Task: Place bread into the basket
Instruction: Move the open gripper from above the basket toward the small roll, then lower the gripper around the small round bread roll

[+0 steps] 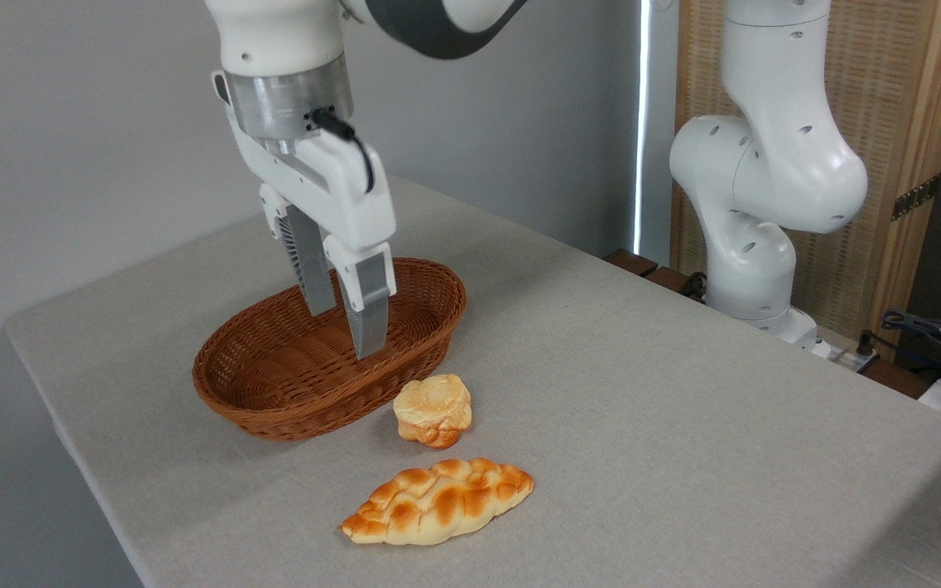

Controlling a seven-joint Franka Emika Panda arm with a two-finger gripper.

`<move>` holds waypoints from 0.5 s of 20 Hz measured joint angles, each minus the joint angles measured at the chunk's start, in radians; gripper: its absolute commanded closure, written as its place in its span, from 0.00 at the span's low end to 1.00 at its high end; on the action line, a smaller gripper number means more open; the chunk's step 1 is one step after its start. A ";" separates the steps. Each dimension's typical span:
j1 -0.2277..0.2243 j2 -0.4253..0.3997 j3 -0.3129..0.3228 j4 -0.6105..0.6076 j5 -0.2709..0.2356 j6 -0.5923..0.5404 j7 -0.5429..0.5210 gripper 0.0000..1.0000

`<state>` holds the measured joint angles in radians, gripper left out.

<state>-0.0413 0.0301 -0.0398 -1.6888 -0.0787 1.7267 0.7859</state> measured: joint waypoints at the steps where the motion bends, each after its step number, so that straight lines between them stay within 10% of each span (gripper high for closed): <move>1: -0.001 0.000 -0.013 -0.017 0.000 -0.001 0.067 0.00; 10: -0.008 -0.003 -0.041 -0.156 0.000 -0.001 0.695 0.00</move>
<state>-0.0491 0.0268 -0.0805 -1.8449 -0.0785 1.7255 1.4814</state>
